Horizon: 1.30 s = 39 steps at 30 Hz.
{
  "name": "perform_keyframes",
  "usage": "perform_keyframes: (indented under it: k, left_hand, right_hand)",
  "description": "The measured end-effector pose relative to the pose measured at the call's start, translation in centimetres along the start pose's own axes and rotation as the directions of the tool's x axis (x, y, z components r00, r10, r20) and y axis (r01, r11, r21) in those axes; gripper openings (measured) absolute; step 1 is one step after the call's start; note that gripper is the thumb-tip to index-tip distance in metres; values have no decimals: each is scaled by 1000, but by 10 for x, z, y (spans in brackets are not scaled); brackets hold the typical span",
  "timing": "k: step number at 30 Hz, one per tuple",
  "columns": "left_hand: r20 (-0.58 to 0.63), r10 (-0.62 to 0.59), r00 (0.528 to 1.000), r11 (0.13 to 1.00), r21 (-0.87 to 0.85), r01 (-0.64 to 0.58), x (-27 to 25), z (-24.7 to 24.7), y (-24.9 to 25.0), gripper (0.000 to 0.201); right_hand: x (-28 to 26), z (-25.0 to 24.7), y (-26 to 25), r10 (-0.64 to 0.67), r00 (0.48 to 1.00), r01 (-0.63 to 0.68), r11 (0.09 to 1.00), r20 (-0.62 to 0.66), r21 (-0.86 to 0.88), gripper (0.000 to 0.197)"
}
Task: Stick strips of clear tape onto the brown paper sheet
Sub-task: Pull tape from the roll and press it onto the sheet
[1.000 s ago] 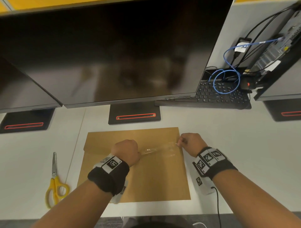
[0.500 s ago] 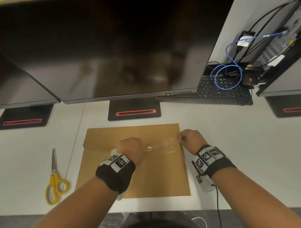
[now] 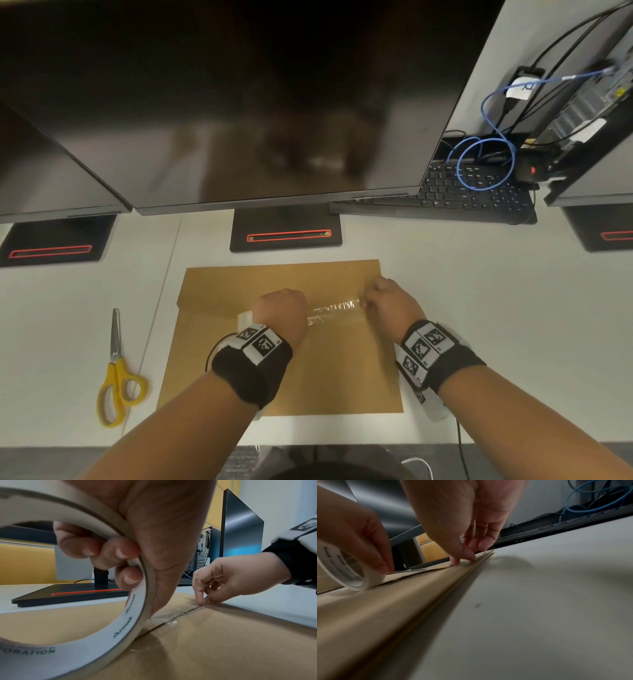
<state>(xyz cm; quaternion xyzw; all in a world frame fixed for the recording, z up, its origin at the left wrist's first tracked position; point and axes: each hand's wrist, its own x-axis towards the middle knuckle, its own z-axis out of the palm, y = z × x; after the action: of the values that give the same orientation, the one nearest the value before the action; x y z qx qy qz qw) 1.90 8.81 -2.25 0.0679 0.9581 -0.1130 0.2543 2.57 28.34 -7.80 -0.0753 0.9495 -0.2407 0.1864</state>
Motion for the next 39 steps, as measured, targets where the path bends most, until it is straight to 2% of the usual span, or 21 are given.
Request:
perform_keyframes:
  k: [3, 6, 8, 13, 16, 21, 24, 25, 30, 35, 39]
  left_hand:
    - [6, -1, 1000, 1000, -5, 1, 0, 0, 0, 17]
    - [-15, 16, 1000, 1000, -24, -16, 1, 2, -2, 17]
    - [-42, 31, 999, 998, -58, -33, 1, 6, -6, 19]
    - [-157, 8, 987, 965, -258, -49, -7, 10, -33, 42]
    - [-84, 5, 996, 902, -430, -41, -13, 15, -67, 45]
    - [-29, 183, 983, 795, -583, -166, -20, 33, -107, 40]
    - [-95, 219, 971, 697, -681, -224, -20, 39, -112, 36]
    - [-115, 228, 967, 688, -683, -244, -21, 40, -110, 35]
    - [-170, 211, 963, 748, -605, -271, -18, 31, -100, 30]
    - [-142, 212, 967, 756, -603, -254, -13, 30, -97, 34]
    - [-152, 212, 965, 808, -528, -261, -10, 25, -99, 34]
  right_hand:
    - [-4, 11, -14, -137, 989, 135, 990, -49, -41, 24]
    - [-8, 23, -32, -281, 960, 281, 957, 6, -66, 35]
    - [-7, 29, -38, -316, 948, 317, 944, 21, -95, 32]
    - [-5, 32, -40, -342, 940, 339, 931, 1, -134, 31]
    - [-5, 32, -45, -316, 949, 312, 941, -12, -132, 35]
    - [-3, 35, -51, -302, 953, 302, 945, 16, -129, 41]
    - [-2, 37, -51, -279, 959, 283, 950, 44, -135, 43]
    - [-2, 38, -51, -271, 961, 275, 951, 51, -138, 44]
    - [0, 38, -52, -225, 971, 235, 963, 87, -133, 45]
    - [0, 36, -53, -199, 974, 211, 969, 107, -126, 45]
    - [-1, 38, -53, -201, 975, 213, 968, 98, -132, 44]
